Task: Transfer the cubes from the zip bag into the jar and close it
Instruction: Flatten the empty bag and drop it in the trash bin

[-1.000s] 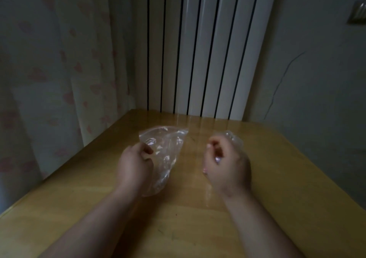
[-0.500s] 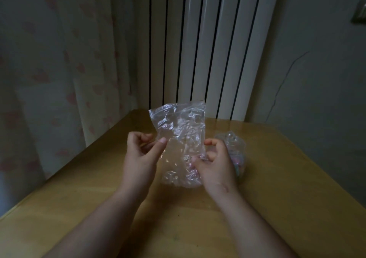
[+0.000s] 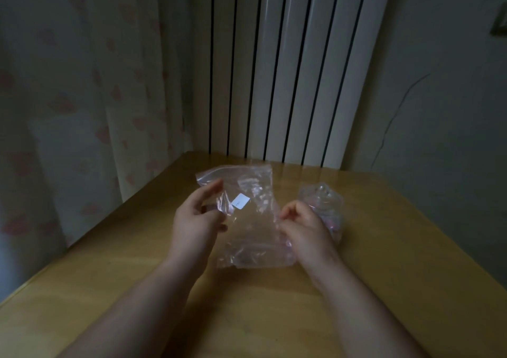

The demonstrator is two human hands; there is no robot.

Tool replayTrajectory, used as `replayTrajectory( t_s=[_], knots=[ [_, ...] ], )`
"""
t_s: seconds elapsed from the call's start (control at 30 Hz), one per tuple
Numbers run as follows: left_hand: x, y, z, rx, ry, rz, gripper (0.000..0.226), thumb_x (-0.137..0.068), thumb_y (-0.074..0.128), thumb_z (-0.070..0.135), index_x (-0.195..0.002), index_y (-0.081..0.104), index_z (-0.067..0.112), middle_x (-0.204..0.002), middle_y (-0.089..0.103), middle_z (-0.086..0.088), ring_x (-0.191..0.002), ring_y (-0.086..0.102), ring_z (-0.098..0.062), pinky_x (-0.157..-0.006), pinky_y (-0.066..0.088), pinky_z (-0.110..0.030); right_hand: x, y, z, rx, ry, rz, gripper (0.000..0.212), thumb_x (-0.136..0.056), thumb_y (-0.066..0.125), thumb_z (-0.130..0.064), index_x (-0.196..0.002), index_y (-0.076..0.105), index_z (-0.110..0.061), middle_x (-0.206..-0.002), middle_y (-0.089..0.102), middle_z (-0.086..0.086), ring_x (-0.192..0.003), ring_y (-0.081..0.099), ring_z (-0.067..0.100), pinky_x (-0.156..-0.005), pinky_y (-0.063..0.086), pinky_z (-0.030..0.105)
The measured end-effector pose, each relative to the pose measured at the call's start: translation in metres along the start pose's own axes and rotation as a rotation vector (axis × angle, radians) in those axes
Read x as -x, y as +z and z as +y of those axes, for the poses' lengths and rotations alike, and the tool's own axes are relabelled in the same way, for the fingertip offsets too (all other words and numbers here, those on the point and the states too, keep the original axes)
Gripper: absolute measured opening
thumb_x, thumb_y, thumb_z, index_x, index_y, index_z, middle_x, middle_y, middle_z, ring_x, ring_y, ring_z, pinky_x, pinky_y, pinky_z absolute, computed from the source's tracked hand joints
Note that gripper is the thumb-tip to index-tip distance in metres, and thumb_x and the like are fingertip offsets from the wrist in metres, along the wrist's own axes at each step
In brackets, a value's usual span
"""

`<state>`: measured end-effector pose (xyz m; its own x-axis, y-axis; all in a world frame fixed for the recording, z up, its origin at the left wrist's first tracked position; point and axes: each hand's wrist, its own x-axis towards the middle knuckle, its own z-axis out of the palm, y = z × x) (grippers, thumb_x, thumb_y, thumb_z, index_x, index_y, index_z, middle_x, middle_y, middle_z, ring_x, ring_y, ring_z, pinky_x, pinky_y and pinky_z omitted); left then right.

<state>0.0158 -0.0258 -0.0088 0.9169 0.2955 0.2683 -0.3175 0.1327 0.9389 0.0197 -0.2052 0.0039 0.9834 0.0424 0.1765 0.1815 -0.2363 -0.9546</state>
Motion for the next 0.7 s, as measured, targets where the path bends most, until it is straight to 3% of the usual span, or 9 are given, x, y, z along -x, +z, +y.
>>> replayTrajectory(
  t_s=[0.1, 0.2, 0.3, 0.33, 0.4, 0.53, 0.6, 0.7],
  knots=[
    [0.0, -0.002, 0.001, 0.07, -0.052, -0.158, 0.078, -0.053, 0.056, -0.002, -0.12, 0.067, 0.034, -0.128, 0.065, 0.013, -0.113, 0.061, -0.015, -0.069, 0.052, -0.029, 0.002, -0.007, -0.005, -0.204, 0.01, -0.068, 0.02, -0.093, 0.06, -0.008, -0.095, 0.068, -0.026, -0.093, 0.066, -0.011, -0.079, 0.064, 0.009, -0.061, 0.047, 0.019],
    [0.004, 0.0, 0.005, 0.155, -0.095, -0.319, 0.083, -0.055, 0.057, -0.003, -0.129, 0.062, 0.033, -0.125, 0.066, 0.018, -0.113, 0.063, -0.013, -0.08, 0.056, -0.032, 0.003, -0.005, -0.002, -0.348, 0.031, -0.111, 0.041, -0.09, 0.057, 0.009, -0.11, 0.07, -0.025, -0.118, 0.066, -0.003, -0.093, 0.072, 0.021, -0.073, 0.057, 0.031],
    [0.008, 0.0, 0.007, 0.14, -0.147, -0.455, 0.083, -0.062, 0.055, -0.008, -0.129, 0.062, 0.039, -0.131, 0.061, 0.014, -0.113, 0.064, -0.032, -0.09, 0.054, -0.049, 0.002, -0.004, -0.004, -0.331, -0.032, -0.001, 0.06, -0.087, 0.054, 0.018, -0.115, 0.069, -0.032, -0.132, 0.056, -0.007, -0.094, 0.073, 0.017, -0.072, 0.058, 0.028],
    [0.007, -0.001, 0.008, 0.134, -0.171, -0.481, 0.087, -0.064, 0.052, -0.014, -0.131, 0.061, 0.04, -0.137, 0.057, 0.012, -0.113, 0.062, -0.04, -0.084, 0.054, -0.05, 0.002, -0.005, -0.007, -0.318, -0.05, 0.028, 0.063, -0.087, 0.053, 0.018, -0.119, 0.067, -0.034, -0.135, 0.052, -0.01, -0.095, 0.073, 0.015, -0.072, 0.059, 0.028],
    [0.006, -0.002, 0.009, 0.127, -0.208, -0.528, 0.096, -0.065, 0.047, -0.023, -0.138, 0.053, 0.04, -0.144, 0.051, 0.011, -0.112, 0.06, -0.047, -0.064, 0.048, -0.04, 0.002, -0.009, -0.009, -0.318, -0.068, 0.081, 0.068, -0.087, 0.051, 0.019, -0.124, 0.065, -0.036, -0.134, 0.048, -0.011, -0.096, 0.072, 0.013, -0.071, 0.059, 0.028],
    [0.006, -0.003, 0.009, 0.117, -0.194, -0.57, 0.1, -0.067, 0.044, -0.028, -0.142, 0.046, 0.037, -0.145, 0.049, 0.014, -0.103, 0.066, -0.029, -0.052, 0.044, -0.026, 0.001, -0.015, -0.012, -0.359, -0.075, 0.126, 0.077, -0.084, 0.045, 0.026, -0.117, 0.064, -0.041, -0.137, 0.043, -0.011, -0.098, 0.072, 0.015, -0.065, 0.057, 0.022],
    [0.006, -0.002, 0.007, 0.134, -0.168, -0.566, 0.089, -0.071, 0.049, -0.022, -0.138, 0.052, 0.037, -0.141, 0.053, 0.012, -0.11, 0.067, -0.025, -0.062, 0.054, -0.028, 0.002, -0.014, -0.011, -0.335, -0.077, 0.088, 0.079, -0.084, 0.044, 0.026, -0.116, 0.064, -0.043, -0.144, 0.042, -0.009, -0.1, 0.071, 0.015, -0.067, 0.057, 0.024],
    [0.006, 0.001, 0.005, 0.147, -0.174, -0.471, 0.059, -0.076, 0.065, -0.007, -0.124, 0.064, 0.028, -0.132, 0.061, -0.001, -0.104, 0.067, -0.028, -0.083, 0.058, -0.038, 0.003, -0.012, -0.008, -0.325, -0.098, 0.011, 0.073, -0.086, 0.045, 0.023, -0.122, 0.064, -0.038, -0.145, 0.046, -0.005, -0.1, 0.071, 0.014, -0.072, 0.059, 0.03]
  ],
)
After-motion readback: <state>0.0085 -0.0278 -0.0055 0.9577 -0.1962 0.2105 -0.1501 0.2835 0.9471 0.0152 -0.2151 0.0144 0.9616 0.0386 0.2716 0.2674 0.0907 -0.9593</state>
